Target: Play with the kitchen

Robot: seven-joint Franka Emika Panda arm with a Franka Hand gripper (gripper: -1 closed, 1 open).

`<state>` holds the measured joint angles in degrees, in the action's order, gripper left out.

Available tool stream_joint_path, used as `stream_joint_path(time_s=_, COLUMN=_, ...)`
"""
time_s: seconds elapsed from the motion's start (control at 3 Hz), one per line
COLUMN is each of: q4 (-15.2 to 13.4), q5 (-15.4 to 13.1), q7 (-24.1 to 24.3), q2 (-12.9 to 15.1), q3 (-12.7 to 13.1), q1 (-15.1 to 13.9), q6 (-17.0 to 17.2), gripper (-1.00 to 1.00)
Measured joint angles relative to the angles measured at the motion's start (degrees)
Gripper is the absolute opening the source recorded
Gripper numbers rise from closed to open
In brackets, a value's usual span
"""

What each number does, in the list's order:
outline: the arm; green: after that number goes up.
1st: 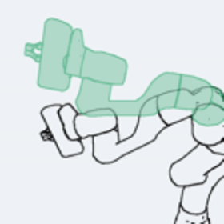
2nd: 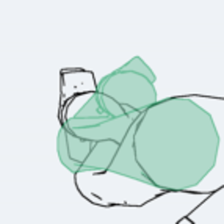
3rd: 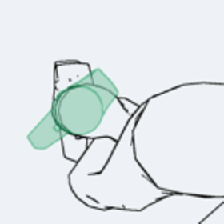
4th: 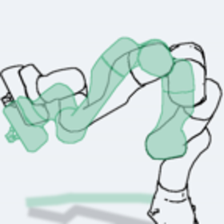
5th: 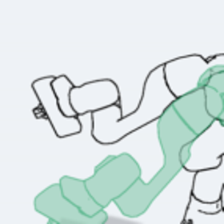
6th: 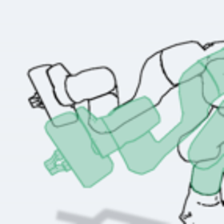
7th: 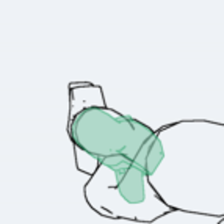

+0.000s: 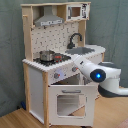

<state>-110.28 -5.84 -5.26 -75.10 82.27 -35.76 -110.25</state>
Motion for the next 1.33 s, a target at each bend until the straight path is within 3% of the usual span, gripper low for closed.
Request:
stream_joint_path(time_s=0.67, q4=-3.28, q5=1.82, q7=-10.25, q2=5.43, q3=-3.02, q1=2.79, q6=2.41, gripper=1.00)
stream_joint_path(time_s=1.33, q4=-8.86, q5=3.84, q7=-19.83, q2=10.40, q3=-6.68, q1=5.77, q6=2.60, gripper=1.00)
